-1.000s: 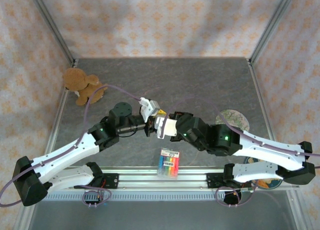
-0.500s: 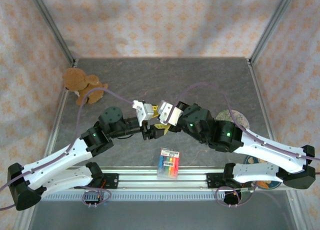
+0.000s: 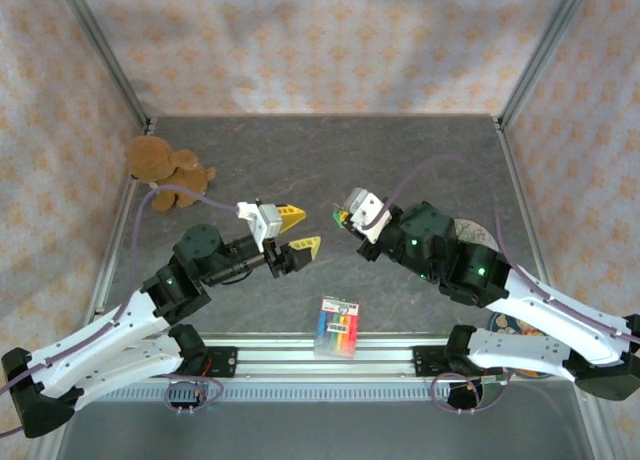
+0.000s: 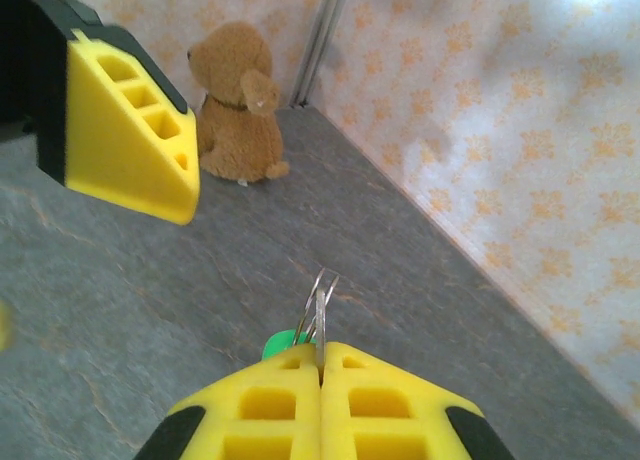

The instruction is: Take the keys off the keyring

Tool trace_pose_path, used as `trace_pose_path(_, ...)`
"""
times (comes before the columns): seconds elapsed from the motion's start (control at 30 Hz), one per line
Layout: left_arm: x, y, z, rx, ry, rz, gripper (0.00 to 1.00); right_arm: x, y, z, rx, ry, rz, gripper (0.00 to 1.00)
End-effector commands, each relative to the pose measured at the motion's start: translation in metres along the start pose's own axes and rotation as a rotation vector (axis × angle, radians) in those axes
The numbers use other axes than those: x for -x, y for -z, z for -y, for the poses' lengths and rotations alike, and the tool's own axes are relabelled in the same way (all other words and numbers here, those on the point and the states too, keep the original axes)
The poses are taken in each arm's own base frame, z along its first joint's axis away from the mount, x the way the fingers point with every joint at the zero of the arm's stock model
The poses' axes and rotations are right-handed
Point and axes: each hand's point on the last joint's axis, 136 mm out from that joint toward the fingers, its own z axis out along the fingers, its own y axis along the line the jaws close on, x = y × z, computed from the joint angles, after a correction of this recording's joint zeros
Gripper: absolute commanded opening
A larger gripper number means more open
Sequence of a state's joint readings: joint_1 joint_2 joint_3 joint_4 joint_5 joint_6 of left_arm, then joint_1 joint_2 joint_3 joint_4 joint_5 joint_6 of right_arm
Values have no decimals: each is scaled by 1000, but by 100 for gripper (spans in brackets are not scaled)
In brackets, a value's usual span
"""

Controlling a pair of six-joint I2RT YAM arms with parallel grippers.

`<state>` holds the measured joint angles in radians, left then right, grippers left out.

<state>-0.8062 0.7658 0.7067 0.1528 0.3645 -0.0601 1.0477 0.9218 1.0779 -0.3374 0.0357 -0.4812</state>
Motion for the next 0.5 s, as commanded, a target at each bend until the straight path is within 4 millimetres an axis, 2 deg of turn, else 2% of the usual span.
trace_pose_path(0.0,15,5,-29,135,94,14,66,7,-2,-1,48,-143,62,0)
trace_pose_path(0.13,21,10,-53,211,139,9,64,4,-10,6,75,-260,90,0)
trace_pose_path(0.47,35,-2,-73,148,259,-40,65,-9,-37,32,157,-503,95,0)
